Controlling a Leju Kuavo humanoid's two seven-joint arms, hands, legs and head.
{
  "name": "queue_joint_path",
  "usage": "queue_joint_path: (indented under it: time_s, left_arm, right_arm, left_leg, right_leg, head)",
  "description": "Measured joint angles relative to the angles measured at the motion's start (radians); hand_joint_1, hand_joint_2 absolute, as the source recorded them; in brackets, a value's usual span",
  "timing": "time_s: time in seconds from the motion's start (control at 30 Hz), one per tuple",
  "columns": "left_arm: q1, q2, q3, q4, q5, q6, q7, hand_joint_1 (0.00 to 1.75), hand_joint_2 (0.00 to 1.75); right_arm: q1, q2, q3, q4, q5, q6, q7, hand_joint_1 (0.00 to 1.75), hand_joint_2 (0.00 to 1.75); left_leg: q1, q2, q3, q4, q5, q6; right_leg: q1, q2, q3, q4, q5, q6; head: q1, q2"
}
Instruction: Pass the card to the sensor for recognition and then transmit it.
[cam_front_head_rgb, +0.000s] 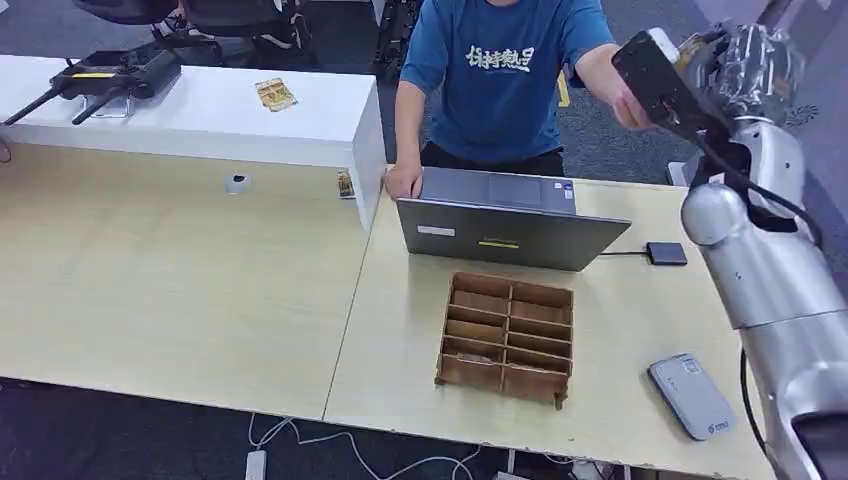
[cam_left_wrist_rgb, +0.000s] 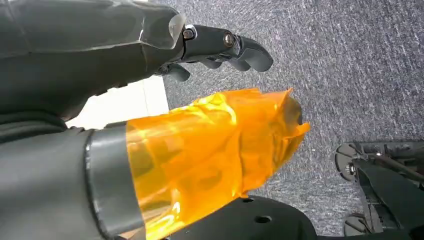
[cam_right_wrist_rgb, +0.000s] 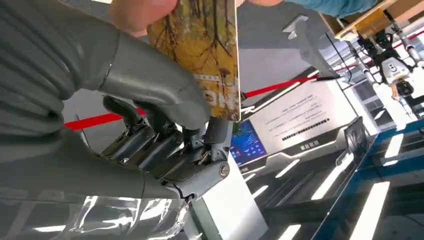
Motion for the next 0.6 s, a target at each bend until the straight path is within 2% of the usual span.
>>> queue_joint_path:
  time_s: [0.07, 0.1, 0.5, 0.6]
  left_arm:
    - [0.0, 0.0, 0.0, 0.0, 0.0, 0.0, 0.0, 0.0, 0.0]
    - [0.0, 0.0, 0.0, 0.0, 0.0, 0.0, 0.0, 0.0, 0.0]
    - [0.0, 0.0, 0.0, 0.0, 0.007, 0.006, 0.0, 0.0, 0.0]
    - [0.001, 0.0, 0.0, 0.0, 0.006, 0.005, 0.0, 0.0, 0.0]
  right_arm:
    - [0.001, 0.001, -0.003, 0.007, -0.01, 0.001, -0.008, 1.19, 1.75]
    - [0.002, 0.002, -0.005, 0.01, -0.013, 0.001, -0.011, 0.0, 1.75]
    - [0.037, 0.006, -0.036, 0.012, -0.044, -0.033, -0.081, 0.0, 1.75]
    - [0.062, 0.004, -0.047, -0.013, -0.005, -0.088, -0.093, 0.0, 1.75]
  left_leg:
    - [0.0, 0.0, 0.0, 0.0, 0.0, 0.0]
    - [0.0, 0.0, 0.0, 0.0, 0.0, 0.0]
    - [0.0, 0.0, 0.0, 0.0, 0.0, 0.0]
    - [0.0, 0.0, 0.001, 0.0, 0.0, 0.0]
  right_leg:
    - [0.0, 0.0, 0.0, 0.0, 0.0, 0.0]
    - [0.0, 0.0, 0.0, 0.0, 0.0, 0.0]
    - [0.0, 0.0, 0.0, 0.0, 0.0, 0.0]
    - [0.0, 0.0, 0.0, 0.0, 0.0, 0.0]
  head:
    - [0.0, 0.0]
    - [0.0, 0.0]
    - [0.0, 0.0]
    - [0.0, 0.0]
